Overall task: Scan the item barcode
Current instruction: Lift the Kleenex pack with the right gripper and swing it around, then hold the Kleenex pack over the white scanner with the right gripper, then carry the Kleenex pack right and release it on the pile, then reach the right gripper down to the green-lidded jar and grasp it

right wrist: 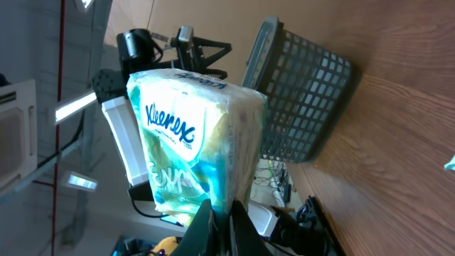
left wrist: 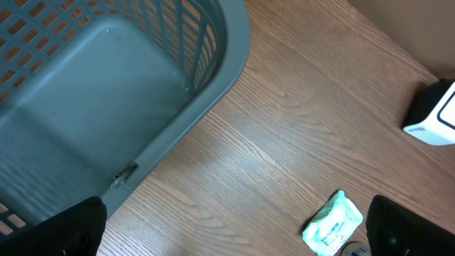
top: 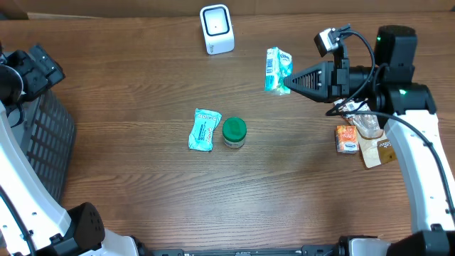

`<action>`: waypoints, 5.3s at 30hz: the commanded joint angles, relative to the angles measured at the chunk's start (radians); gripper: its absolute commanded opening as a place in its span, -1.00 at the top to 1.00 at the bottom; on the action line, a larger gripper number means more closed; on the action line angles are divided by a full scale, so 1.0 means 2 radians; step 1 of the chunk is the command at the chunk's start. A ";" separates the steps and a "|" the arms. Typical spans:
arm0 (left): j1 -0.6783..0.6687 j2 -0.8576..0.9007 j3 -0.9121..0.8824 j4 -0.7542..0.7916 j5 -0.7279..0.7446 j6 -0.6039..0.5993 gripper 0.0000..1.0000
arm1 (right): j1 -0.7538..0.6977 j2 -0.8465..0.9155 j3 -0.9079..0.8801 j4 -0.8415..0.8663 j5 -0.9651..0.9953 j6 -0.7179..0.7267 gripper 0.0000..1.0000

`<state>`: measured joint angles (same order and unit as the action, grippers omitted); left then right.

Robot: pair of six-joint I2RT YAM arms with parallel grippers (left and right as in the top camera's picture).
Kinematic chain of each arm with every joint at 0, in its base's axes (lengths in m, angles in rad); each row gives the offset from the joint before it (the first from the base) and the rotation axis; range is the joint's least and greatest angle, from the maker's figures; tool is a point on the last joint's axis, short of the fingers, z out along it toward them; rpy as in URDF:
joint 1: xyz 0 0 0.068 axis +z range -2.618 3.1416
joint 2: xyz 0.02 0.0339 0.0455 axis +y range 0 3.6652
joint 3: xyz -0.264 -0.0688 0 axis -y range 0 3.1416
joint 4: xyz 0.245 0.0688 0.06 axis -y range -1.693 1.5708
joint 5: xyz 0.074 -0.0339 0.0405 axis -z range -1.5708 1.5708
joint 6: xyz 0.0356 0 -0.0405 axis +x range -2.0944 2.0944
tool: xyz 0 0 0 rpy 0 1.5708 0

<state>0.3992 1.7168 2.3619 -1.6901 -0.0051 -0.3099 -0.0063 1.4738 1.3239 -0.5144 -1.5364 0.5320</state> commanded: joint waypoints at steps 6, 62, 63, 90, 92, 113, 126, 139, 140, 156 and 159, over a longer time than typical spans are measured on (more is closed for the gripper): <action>0.000 -0.008 0.006 0.000 -0.003 0.009 -0.99 | 0.014 -0.013 0.011 0.023 0.005 0.009 0.92; 0.000 -0.008 0.006 0.000 -0.003 0.009 -1.00 | 0.291 0.571 0.483 0.144 1.148 -0.629 0.92; 0.000 -0.008 0.006 0.000 -0.003 0.009 -0.99 | 0.294 0.571 0.483 0.144 1.152 -0.643 0.92; 0.000 -0.007 0.006 0.000 -0.003 0.009 -0.99 | 0.281 0.249 0.483 -0.414 0.856 -0.155 0.92; 0.000 -0.008 0.006 0.000 -0.003 0.009 -0.99 | 0.255 0.233 0.483 -0.497 0.832 -0.116 0.92; -0.001 -0.008 0.006 0.000 -0.003 0.009 -0.99 | -0.027 0.232 0.145 -0.424 0.818 -0.066 -0.26; -0.001 -0.007 0.006 0.000 -0.003 0.009 -0.99 | 0.050 0.232 0.189 -0.411 0.534 -0.216 0.10; -0.001 -0.008 0.006 0.000 -0.003 0.009 -0.99 | 0.271 0.232 0.189 -0.311 0.650 -0.146 -0.61; -0.001 -0.008 0.006 0.000 -0.003 0.009 -0.99 | 0.280 0.232 0.189 -0.309 0.667 -0.146 -0.95; -0.001 -0.008 0.006 0.000 -0.003 0.009 -1.00 | 0.353 0.234 0.172 -0.282 0.798 -0.097 -0.78; -0.001 -0.008 0.006 0.000 -0.003 0.009 -0.99 | 0.353 0.235 0.153 -0.267 0.803 -0.030 -0.66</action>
<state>0.3992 1.7164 2.3619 -1.6905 -0.0051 -0.3099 0.7017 1.9553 1.6634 -1.0603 0.0509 0.3515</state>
